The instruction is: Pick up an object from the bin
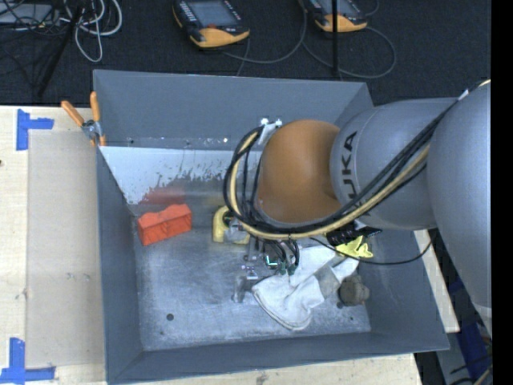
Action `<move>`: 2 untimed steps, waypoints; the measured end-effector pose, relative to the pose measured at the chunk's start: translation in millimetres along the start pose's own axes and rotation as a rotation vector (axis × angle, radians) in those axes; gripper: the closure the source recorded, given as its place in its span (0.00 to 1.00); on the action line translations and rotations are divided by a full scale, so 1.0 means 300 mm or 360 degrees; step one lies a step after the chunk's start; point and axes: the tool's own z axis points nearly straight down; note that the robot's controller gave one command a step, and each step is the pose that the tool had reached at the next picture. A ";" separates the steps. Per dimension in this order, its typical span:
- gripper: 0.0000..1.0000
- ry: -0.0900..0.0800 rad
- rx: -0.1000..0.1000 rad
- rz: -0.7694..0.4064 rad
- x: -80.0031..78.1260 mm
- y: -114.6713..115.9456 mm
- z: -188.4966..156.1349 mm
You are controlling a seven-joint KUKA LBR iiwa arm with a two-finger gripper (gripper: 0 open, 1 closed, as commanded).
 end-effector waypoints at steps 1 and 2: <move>0.00 -0.0011 -0.0001 0.0005 -0.007 -0.002 -0.013; 0.00 -0.0016 -0.0020 -0.0143 -0.100 -0.115 0.106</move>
Offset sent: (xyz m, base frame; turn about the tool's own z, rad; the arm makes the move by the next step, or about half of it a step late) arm 0.0384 -0.0595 -0.0574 -0.1112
